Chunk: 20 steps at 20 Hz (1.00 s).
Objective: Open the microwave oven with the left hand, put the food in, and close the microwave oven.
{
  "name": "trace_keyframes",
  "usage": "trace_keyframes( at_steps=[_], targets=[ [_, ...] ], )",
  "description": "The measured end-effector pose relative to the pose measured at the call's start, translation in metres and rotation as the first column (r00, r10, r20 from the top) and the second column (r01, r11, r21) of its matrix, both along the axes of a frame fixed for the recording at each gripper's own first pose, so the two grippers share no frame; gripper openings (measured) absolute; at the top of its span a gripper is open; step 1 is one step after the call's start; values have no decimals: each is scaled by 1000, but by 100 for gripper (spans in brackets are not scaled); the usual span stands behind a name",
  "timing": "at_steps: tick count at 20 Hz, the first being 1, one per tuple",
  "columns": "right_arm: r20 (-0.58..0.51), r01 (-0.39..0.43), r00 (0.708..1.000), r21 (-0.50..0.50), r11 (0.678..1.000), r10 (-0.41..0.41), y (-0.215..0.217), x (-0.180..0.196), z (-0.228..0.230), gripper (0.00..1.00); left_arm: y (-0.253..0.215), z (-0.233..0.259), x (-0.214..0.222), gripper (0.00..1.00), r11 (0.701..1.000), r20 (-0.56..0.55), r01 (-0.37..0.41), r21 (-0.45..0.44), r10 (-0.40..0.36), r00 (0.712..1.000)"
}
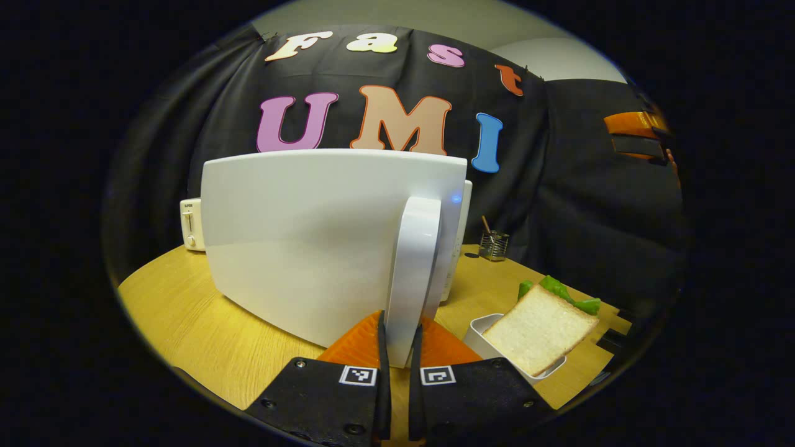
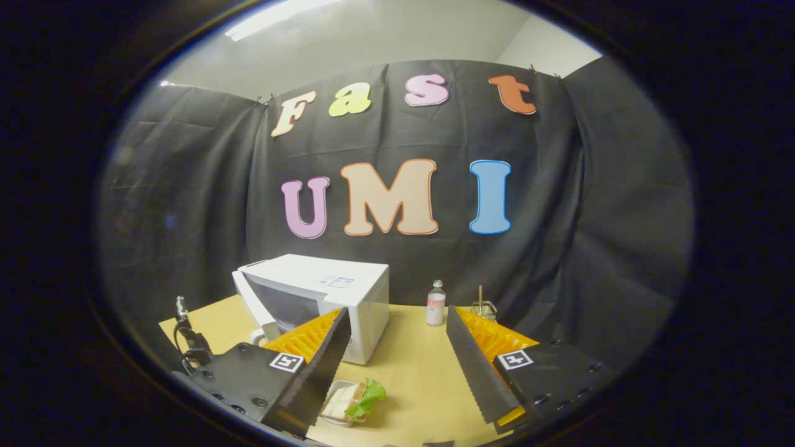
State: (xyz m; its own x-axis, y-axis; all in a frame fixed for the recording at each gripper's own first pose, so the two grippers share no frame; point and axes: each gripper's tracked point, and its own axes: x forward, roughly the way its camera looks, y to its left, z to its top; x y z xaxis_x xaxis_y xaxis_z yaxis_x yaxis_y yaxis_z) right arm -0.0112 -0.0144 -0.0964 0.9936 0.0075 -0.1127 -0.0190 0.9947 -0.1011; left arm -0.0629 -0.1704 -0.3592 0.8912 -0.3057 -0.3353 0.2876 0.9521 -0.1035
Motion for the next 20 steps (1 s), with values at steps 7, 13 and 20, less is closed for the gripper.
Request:
trace_keyframes(
  at_steps=[7, 13, 20],
  targets=[
    [-39, -40, 998, 59, 997, 42, 16, 8, -26, 93, 53, 6, -40, 31, 989, -25, -145, 31, 146, 989],
    [-40, -27, 999, 97, 995, 31, 12, 11, -33, 92, 115, 8, -74, 70, 951, -4, -280, 127, 283, 959],
    [-62, -17, 998, 126, 992, 25, 14, 14, -51, 92, 188, 22, -112, 98, 889, 28, -430, 160, 431, 902]
  ],
)
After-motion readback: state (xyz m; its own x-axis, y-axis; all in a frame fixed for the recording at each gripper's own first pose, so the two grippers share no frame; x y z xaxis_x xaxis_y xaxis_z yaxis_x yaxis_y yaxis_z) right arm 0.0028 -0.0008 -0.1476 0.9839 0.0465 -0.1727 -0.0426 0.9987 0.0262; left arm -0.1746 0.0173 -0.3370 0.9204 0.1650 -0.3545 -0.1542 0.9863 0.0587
